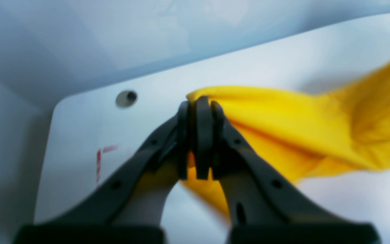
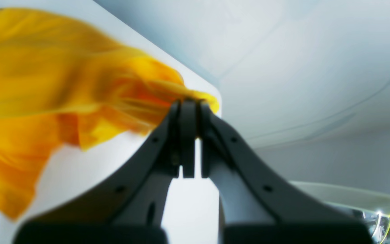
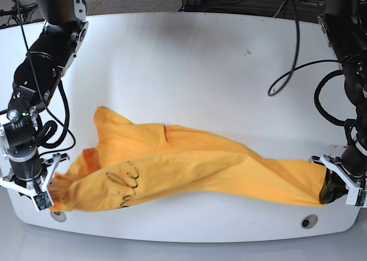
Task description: Fold the T-shirt properly
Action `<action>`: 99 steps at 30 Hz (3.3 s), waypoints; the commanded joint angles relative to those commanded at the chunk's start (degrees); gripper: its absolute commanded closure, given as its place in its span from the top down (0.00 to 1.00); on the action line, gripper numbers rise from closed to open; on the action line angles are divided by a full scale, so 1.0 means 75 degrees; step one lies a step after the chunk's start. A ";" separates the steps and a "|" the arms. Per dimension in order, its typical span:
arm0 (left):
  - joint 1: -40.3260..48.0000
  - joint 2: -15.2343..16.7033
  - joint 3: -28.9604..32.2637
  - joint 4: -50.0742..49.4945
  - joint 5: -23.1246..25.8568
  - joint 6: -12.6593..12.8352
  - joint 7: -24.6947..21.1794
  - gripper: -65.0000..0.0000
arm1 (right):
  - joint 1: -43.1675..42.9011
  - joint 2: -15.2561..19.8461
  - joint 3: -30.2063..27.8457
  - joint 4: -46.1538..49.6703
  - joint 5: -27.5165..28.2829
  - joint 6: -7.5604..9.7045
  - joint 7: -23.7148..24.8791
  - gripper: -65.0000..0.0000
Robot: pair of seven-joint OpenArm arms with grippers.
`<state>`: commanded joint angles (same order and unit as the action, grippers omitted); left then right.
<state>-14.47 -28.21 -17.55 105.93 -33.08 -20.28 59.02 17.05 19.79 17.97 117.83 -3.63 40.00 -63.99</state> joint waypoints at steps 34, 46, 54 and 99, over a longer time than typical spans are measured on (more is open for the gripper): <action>0.0873 0.0195 -0.0602 -0.0746 -0.0497 -0.0463 -0.0637 0.01 | -0.2374 -0.0777 0.0548 0.0721 -0.0136 0.0000 -0.0010 0.00; 0.1231 0.0192 -0.0970 -0.0333 -0.0235 -0.0623 -0.0178 0.12 | -0.2663 -0.0765 0.0590 0.0837 0.0014 0.0000 -0.0169 0.00; 0.1991 0.0168 -0.1072 -0.0308 -0.0068 -0.0481 -0.0145 0.26 | -0.3455 -0.0944 0.0553 0.0803 -0.0010 0.0000 -0.0130 0.00; 0.0855 0.0411 -0.0305 -0.2750 -0.0147 -0.0159 0.0361 0.58 | -0.4044 -0.1291 0.0862 0.0820 -0.0097 0.0000 -0.0066 0.00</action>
<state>-8.05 -25.12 -19.84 85.31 -34.19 -21.47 61.73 -13.28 10.11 24.43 123.98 -4.36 40.00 -64.48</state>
